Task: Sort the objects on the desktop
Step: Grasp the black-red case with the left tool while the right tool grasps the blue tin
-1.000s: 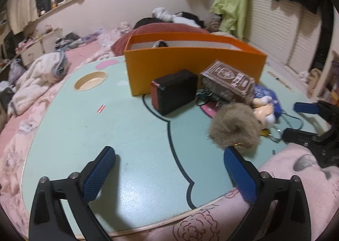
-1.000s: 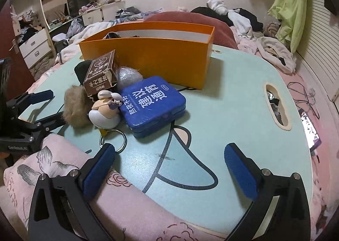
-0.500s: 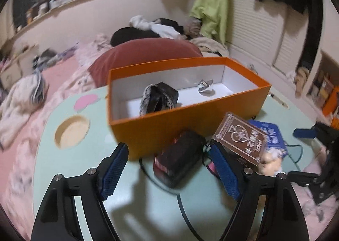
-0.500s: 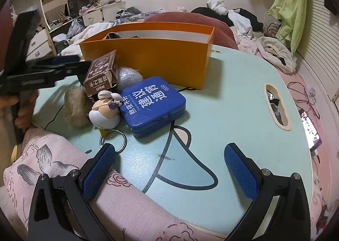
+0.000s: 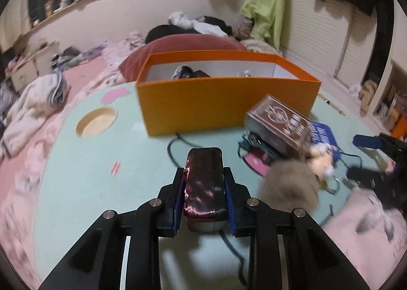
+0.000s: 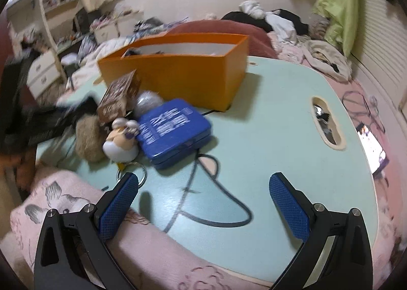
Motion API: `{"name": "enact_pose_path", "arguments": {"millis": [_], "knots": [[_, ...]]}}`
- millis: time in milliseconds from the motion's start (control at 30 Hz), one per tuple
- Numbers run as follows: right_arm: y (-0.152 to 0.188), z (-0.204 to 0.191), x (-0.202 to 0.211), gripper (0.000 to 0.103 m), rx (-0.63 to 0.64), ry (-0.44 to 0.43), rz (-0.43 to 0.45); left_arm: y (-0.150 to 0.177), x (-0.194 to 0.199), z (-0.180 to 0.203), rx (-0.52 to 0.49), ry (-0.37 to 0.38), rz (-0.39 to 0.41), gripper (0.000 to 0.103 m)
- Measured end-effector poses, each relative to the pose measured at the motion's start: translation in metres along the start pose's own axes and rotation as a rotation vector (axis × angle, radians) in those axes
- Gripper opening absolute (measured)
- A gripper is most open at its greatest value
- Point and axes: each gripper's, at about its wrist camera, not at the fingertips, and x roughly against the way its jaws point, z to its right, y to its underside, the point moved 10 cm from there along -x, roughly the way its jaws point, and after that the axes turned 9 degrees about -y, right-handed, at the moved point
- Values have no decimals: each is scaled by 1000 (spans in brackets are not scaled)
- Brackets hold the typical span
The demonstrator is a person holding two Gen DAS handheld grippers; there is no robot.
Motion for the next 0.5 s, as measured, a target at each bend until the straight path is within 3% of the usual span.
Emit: {"name": "enact_pose_path", "arguments": {"millis": [67,133,200,267,333,500], "knots": [[-3,8,5,102,-58,-15,28,12,1,-1,26,-6,-12,29],[-7,11,6,102,-99,-35,39,17,3,-3,23,-45,10,53],[-13,8,3,102,-100,-66,33,18,2,0,4,-58,19,53],[-23,1,-1,102,-60,-78,18,15,1,-1,9,-55,18,48],[-32,-6,-11,102,13,-53,-28,14,2,-4,15,-55,26,27],[-40,-18,-34,102,154,-49,-158,13,2,-6,27,-51,37,27]]}}
